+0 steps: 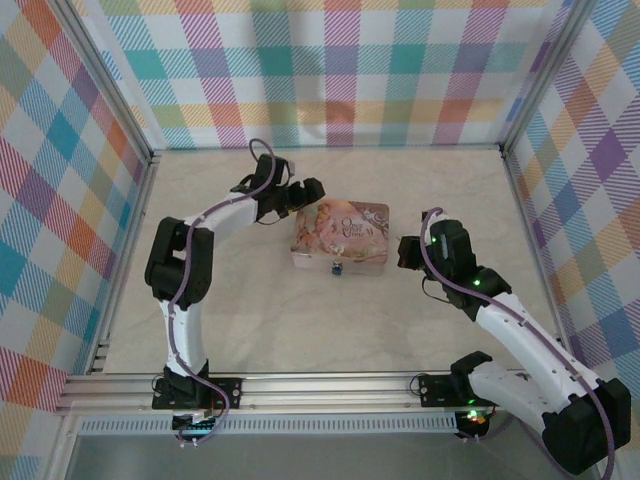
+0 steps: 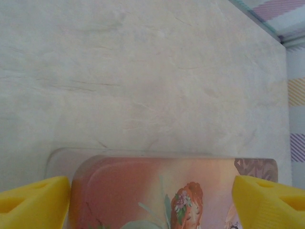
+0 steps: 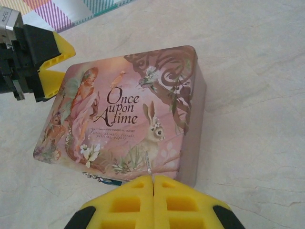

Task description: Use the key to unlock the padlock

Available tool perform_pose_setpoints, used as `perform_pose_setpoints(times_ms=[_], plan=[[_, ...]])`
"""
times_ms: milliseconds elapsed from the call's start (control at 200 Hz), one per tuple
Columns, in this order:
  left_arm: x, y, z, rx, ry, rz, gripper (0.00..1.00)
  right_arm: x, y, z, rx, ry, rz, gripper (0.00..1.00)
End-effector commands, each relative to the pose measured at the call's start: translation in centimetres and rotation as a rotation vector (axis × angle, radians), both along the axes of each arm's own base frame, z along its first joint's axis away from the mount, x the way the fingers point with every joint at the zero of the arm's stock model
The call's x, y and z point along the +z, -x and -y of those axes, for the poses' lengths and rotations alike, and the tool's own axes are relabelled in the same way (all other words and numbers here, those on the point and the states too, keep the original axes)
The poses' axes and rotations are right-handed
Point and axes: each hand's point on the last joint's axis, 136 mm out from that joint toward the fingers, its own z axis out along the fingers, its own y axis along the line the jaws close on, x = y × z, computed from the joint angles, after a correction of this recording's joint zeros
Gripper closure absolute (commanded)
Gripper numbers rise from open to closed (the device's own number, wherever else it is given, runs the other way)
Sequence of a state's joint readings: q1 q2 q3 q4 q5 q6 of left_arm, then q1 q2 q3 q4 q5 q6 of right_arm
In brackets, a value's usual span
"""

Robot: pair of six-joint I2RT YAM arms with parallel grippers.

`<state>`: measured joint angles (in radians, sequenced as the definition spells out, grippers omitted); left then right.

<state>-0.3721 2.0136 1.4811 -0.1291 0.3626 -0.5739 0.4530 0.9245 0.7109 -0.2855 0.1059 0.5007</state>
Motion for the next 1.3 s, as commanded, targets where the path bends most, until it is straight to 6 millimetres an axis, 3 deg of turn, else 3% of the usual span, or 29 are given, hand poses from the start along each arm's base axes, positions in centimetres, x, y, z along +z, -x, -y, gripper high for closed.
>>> perform_pose_setpoints(times_ms=[0,115,290,525,660,835,1035,1300], plan=[[1.6,0.6,3.1,-0.139,0.075,0.018,0.13,-0.5,-0.1,0.4,-0.002,0.036,-0.003,1.00],[2.2,1.0,3.2,-0.147,0.059,0.029,0.13,-0.8,-0.7,0.4,-0.001,0.049,-0.009,1.00],[4.2,2.2,0.3,-0.079,0.015,0.077,0.10,-0.2,-2.5,0.4,0.004,0.090,-0.003,1.00],[5.5,8.0,-2.6,-0.032,0.001,0.135,0.00,2.0,-7.4,0.1,0.005,0.106,0.017,1.00],[5.1,12.6,-0.6,-0.115,0.022,0.154,0.00,1.8,-11.0,-0.2,0.000,0.110,-0.006,1.00],[3.0,18.1,2.9,-0.233,-0.009,0.231,0.00,0.2,-15.1,-0.9,0.001,0.128,-0.060,1.00],[1.4,19.7,4.8,-0.249,0.053,0.438,0.00,-1.9,-18.6,-1.7,0.015,0.163,-0.121,1.00],[-1.9,18.9,6.9,-0.267,-0.017,0.506,0.01,-4.3,-20.8,-2.5,0.031,0.187,-0.172,1.00]])
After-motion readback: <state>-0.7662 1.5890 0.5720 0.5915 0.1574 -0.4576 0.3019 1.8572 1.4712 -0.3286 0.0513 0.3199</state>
